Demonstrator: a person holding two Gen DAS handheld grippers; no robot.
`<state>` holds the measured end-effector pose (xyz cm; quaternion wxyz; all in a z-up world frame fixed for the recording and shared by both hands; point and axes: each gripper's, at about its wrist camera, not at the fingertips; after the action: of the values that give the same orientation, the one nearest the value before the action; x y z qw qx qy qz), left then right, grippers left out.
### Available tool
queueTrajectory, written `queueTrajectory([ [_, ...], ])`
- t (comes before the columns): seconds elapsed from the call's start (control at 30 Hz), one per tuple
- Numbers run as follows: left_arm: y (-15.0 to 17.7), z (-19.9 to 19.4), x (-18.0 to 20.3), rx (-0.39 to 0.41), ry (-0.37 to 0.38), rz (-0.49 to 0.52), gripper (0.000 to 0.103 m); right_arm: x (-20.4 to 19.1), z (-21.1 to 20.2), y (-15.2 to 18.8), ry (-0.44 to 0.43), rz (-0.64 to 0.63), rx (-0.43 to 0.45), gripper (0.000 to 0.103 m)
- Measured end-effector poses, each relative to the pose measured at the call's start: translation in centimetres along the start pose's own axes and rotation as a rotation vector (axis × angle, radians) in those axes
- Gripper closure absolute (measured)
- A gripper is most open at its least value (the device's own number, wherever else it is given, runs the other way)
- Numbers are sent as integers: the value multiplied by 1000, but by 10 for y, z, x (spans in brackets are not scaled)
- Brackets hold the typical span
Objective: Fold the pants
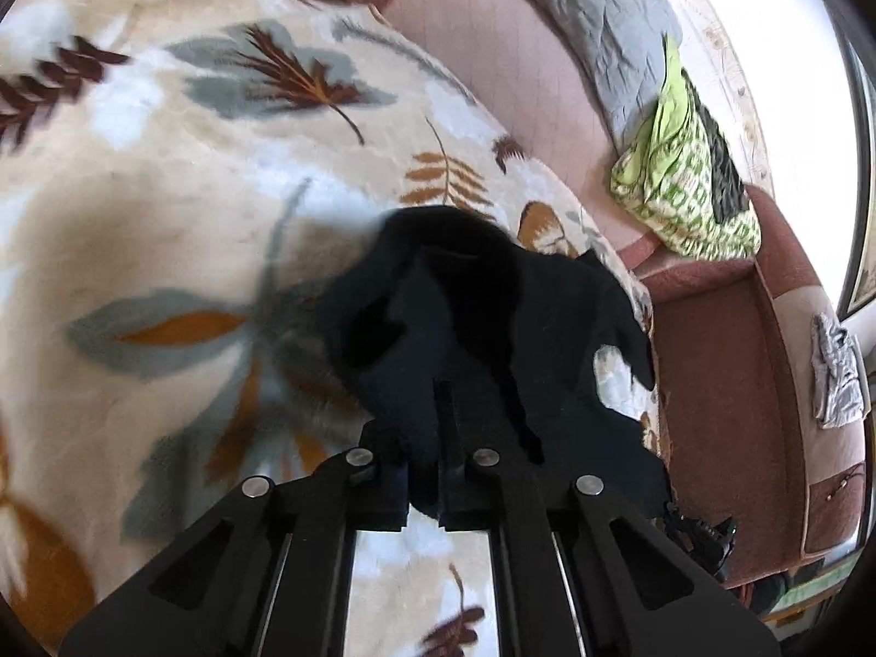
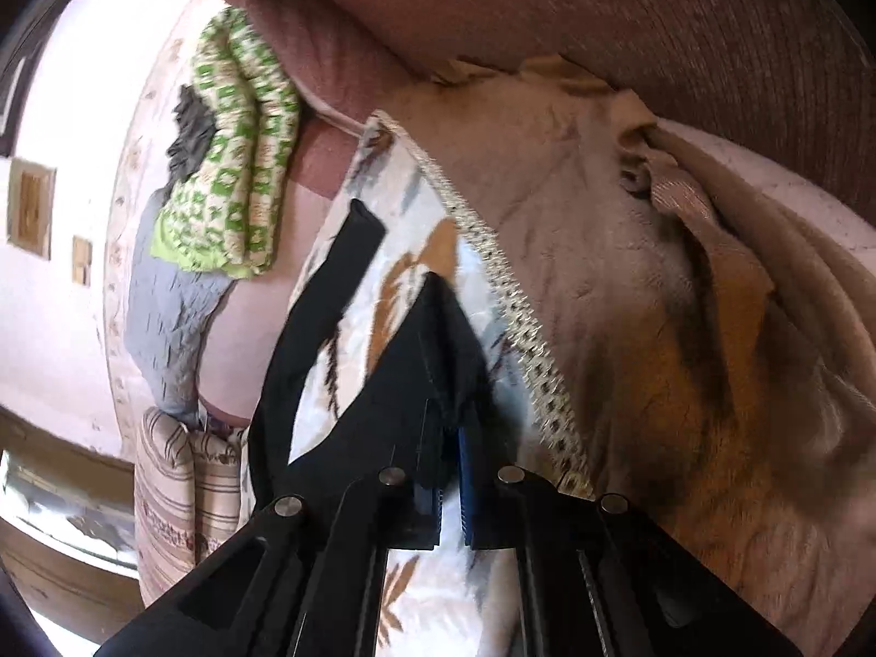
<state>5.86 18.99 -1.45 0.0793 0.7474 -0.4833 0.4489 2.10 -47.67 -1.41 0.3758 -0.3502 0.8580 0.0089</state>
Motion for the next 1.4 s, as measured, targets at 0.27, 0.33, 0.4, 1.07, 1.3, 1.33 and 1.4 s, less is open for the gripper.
queueTrajectory([
  [0.27, 22, -108, -32, 72, -50, -50, 99, 1, -20, 59, -54, -69, -187, 100],
  [0.33, 19, -129, -48, 102, -77, -69, 99, -6, -16, 73, -60, -105, -222, 100],
  [0.4, 17, -134, -61, 126, -112, -80, 99, -16, -8, 79, -1, -160, -228, 100],
  [1.07, 37, -89, -42, -23, 137, -294, 38, -140, 40, 66, -79, -342, 20, 53],
  [1.3, 51, -43, -54, -114, 75, -369, 38, -136, 33, 68, -83, -333, 18, 53],
  [1.33, 52, -42, -56, -106, 74, -379, 38, -132, 31, 66, -78, -317, 21, 50],
  [1.4, 51, -41, -55, -98, 75, -392, 33, -126, 31, 64, -77, -287, 23, 49],
])
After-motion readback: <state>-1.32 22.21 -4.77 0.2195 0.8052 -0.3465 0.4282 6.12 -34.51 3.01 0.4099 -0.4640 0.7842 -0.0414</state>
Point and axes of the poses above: each gripper's, at about its wrist camera, not at the fingertips, and z roughly the way its jaws point, x to its right, y to its underside, and after that the axes turned 8 degrees about y, right-handed
